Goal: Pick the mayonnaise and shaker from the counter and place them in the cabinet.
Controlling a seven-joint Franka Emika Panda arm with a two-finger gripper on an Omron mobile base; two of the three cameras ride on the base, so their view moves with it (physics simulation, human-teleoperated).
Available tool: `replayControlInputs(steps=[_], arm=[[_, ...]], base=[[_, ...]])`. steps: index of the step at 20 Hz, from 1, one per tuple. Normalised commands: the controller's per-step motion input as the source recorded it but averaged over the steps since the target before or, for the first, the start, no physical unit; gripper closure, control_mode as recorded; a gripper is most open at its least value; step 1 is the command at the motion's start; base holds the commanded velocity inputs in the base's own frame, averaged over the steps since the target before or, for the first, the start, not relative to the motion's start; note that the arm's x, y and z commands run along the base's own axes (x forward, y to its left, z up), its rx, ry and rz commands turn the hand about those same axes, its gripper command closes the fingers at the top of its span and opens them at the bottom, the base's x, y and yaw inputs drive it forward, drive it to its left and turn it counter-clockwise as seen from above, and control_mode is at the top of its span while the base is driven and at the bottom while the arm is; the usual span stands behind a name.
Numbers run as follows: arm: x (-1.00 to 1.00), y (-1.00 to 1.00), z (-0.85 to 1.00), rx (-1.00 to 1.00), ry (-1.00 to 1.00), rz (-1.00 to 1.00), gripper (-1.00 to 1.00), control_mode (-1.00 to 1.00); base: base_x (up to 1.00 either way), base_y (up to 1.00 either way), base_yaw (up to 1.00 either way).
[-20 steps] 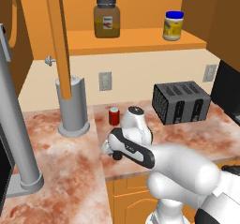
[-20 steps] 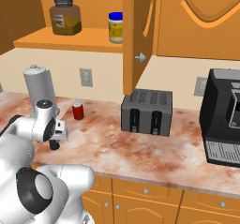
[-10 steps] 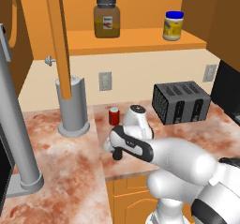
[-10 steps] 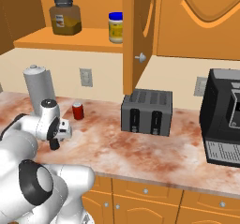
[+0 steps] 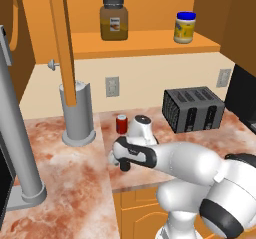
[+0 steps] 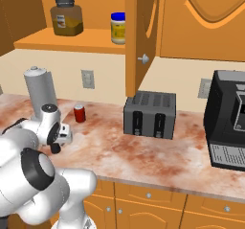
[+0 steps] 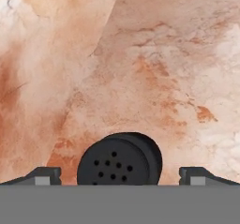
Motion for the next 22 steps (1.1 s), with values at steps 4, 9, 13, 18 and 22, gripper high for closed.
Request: replayControlInputs(steps=[4,9,13,18,22], arm=[[0.07,0.11,-0.14,0.0,0.0,0.0,1.0,-1.0],[0.05,0.02,-0.03,0.0,0.0,0.0,1.0,-1.0],[0.0,0.0,-0.01,-0.01,0.0,0.0,1.0,-1.0],[-0.02,0.0,0.38,-0.01,-0.04,0.0,1.0,-1.0],[-0.07,0.0,0.88,0.0,-0.06,0.0,1.0,-1.0]], base=[[0.0,0.0,0.0],[0.0,0.0,0.0],[0.0,0.0,0.0],[0.0,0.0,0.0],[0.0,0.0,0.0]])
